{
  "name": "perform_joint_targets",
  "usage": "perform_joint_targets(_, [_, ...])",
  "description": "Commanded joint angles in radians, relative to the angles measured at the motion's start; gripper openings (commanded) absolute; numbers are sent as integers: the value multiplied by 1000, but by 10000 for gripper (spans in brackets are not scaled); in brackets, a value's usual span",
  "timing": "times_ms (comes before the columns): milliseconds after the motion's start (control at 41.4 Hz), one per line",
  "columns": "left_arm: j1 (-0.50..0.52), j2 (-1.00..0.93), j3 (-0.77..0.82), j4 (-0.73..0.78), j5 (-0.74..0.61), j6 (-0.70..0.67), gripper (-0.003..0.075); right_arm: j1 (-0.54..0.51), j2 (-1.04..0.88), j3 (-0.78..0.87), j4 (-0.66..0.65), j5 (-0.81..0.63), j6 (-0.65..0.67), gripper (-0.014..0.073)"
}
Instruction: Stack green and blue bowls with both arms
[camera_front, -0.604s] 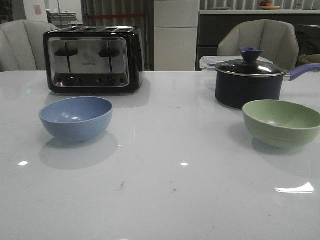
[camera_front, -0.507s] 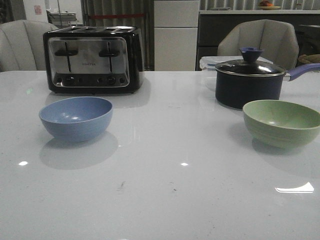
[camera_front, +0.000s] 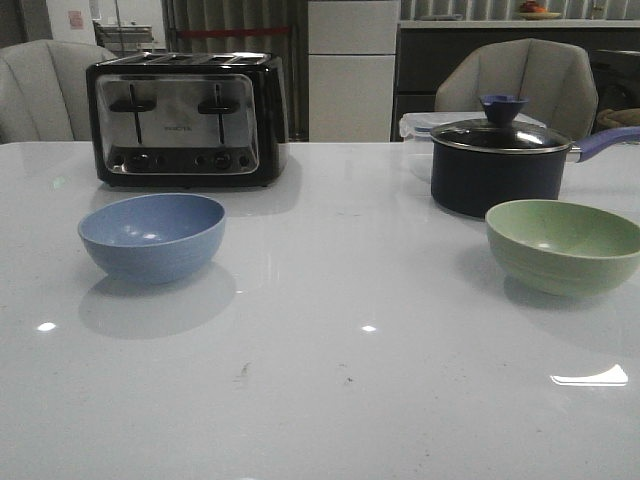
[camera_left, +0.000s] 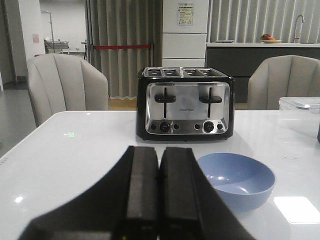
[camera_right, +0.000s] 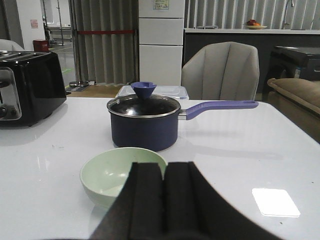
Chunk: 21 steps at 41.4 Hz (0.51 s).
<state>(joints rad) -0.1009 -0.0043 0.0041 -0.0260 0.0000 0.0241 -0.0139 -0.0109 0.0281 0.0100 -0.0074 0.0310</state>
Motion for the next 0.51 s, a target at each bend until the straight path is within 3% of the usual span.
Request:
perform_joint_targets(0, [-7, -20, 4, -2, -95, -3, 93, -4, -19, -3, -10, -93, 1, 27])
perform_joint_targets(241, [-7, -20, -27, -2, -110, -5, 93, -3, -19, -33, -10, -114, 1, 27])
perform_joint_targets(386, [-7, -17, -144, -2, -73, -5, 93, -3, -18, -169, -10, 1, 1, 27])
perform_joint_targets(483, [-7, -9, -267, -2, 27, -5, 93, -3, 2, -300, -10, 71, 1, 27])
